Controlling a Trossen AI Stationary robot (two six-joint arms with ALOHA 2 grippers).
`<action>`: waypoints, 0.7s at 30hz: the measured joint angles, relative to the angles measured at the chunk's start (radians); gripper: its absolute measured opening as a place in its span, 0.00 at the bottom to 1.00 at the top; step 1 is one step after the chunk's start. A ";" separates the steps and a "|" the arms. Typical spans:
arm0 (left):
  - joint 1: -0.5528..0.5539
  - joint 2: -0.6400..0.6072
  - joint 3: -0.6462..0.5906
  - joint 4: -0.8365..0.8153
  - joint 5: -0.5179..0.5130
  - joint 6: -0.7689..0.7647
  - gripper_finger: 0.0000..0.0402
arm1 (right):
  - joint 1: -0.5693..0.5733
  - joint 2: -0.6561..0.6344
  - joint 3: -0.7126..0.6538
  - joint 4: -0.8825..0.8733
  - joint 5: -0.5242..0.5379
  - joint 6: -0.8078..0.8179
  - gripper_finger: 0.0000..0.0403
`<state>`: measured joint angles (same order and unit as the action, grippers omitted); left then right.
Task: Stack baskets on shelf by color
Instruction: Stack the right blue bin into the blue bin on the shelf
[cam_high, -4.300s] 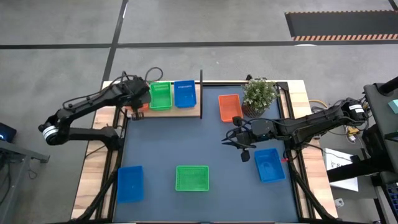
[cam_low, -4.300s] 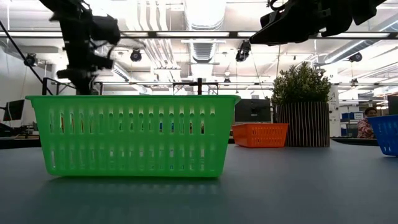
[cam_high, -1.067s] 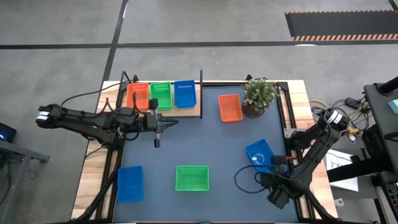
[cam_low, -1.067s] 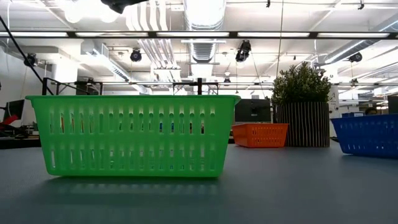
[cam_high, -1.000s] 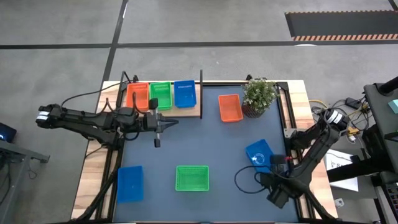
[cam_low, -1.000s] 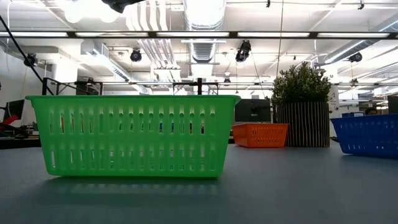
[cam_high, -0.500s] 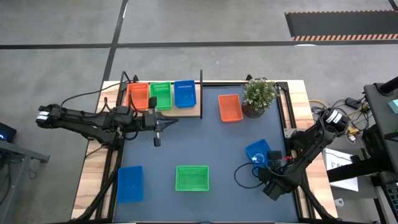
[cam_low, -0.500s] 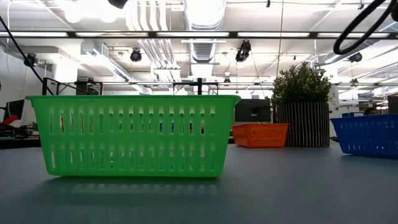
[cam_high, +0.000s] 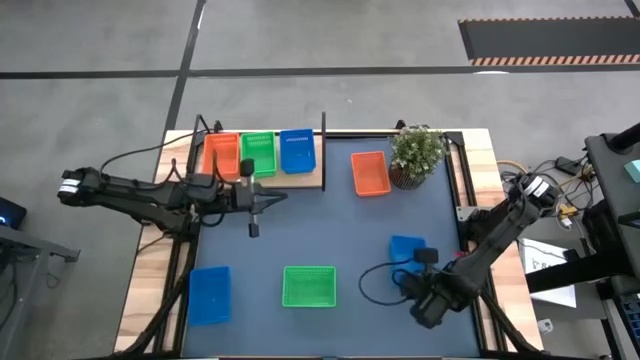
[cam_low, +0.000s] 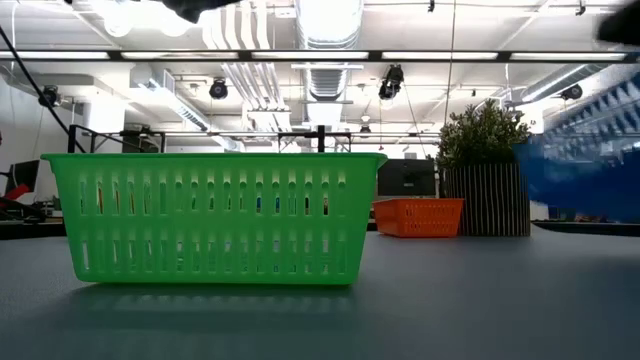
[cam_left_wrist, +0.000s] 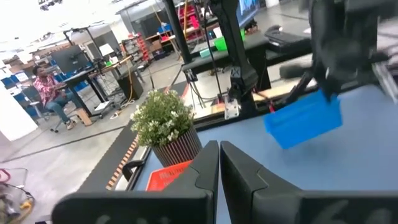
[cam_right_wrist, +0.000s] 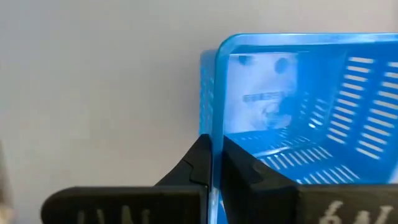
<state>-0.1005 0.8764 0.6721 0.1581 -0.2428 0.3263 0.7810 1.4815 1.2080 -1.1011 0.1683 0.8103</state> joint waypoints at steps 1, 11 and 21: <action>0.000 0.000 -0.017 0.019 0.000 0.016 0.00 | -0.011 0.000 0.036 0.001 0.019 -0.002 0.02; -0.001 -0.078 -0.126 0.173 -0.043 0.156 0.00 | -0.175 0.008 0.334 0.034 0.287 -0.290 0.02; 0.000 -0.247 -0.160 0.175 -0.058 0.209 0.00 | -0.482 0.013 0.405 0.171 0.328 -0.694 0.02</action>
<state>-0.1001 0.6292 0.5121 0.3331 -0.3008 0.5357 0.2992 1.4944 1.6133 -0.9297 0.4962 0.1159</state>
